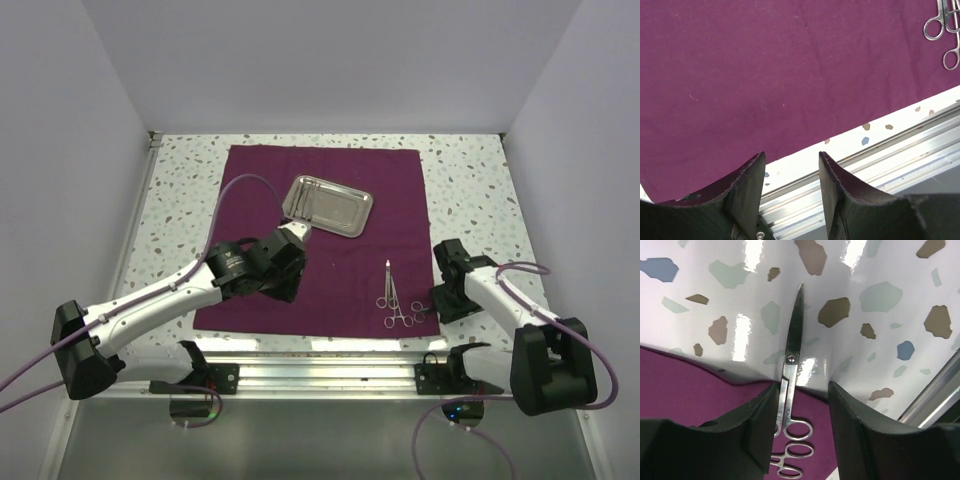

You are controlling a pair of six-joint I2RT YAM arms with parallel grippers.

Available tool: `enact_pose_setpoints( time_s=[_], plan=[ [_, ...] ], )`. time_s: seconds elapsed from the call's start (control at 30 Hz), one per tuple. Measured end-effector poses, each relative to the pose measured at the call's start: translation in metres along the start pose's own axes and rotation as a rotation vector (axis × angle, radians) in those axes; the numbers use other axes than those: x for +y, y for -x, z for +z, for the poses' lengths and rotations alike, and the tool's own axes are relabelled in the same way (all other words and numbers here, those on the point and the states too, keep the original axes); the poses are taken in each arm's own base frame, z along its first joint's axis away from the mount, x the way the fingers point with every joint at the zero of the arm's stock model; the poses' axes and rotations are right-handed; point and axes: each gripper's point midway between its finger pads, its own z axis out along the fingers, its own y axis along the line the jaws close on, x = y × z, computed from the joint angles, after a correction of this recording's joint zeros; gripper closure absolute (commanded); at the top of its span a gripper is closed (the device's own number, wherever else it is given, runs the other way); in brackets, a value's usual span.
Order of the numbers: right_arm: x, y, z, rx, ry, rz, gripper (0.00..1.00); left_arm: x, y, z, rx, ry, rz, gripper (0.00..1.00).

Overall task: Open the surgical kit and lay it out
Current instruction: Adjust the surgical kit at the center of the board.

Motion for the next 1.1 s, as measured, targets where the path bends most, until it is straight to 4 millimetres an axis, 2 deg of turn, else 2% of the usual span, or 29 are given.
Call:
enact_pose_setpoints(
  time_s=[0.1, 0.13, 0.23, 0.33, 0.43, 0.7, 0.8, 0.9, 1.03, 1.1],
  plan=[
    [0.007, 0.001, 0.002, 0.01, -0.013, 0.006, 0.61, 0.004, 0.002, 0.004, 0.008, 0.007, -0.002, 0.49],
    [0.01, 0.001, 0.002, 0.012, -0.015, 0.007, 0.7, 0.006, 0.003, 0.005, 0.01, 0.009, -0.004, 0.49],
    [0.019, 0.001, 0.003, 0.019, -0.009, 0.003, 0.86, 0.01, 0.005, 0.007, 0.016, 0.012, -0.011, 0.49],
    [0.022, 0.002, 0.003, 0.023, -0.022, -0.011, 0.94, 0.015, 0.008, 0.009, 0.017, 0.015, -0.019, 0.49],
    [0.025, 0.003, 0.003, 0.026, -0.035, -0.03, 1.0, 0.018, 0.01, 0.01, 0.015, 0.014, -0.025, 0.5],
    [0.032, 0.006, -0.002, 0.026, -0.01, -0.054, 1.0, 0.019, 0.009, 0.016, 0.036, 0.011, 0.002, 0.5],
    [0.036, 0.014, -0.006, -0.009, 0.01, -0.078, 1.0, 0.019, 0.009, 0.018, 0.042, 0.008, 0.011, 0.5],
    [0.054, 0.032, -0.028, -0.057, 0.055, -0.113, 1.0, 0.016, 0.012, 0.019, 0.032, -0.007, 0.016, 0.5],
    [0.098, 0.063, -0.082, -0.144, 0.227, -0.128, 1.0, 0.012, 0.016, 0.021, 0.022, -0.023, 0.021, 0.5],
    [0.11, 0.072, -0.104, -0.17, 0.304, -0.14, 1.0, 0.01, 0.017, 0.022, 0.018, -0.032, 0.02, 0.5]
  ],
)
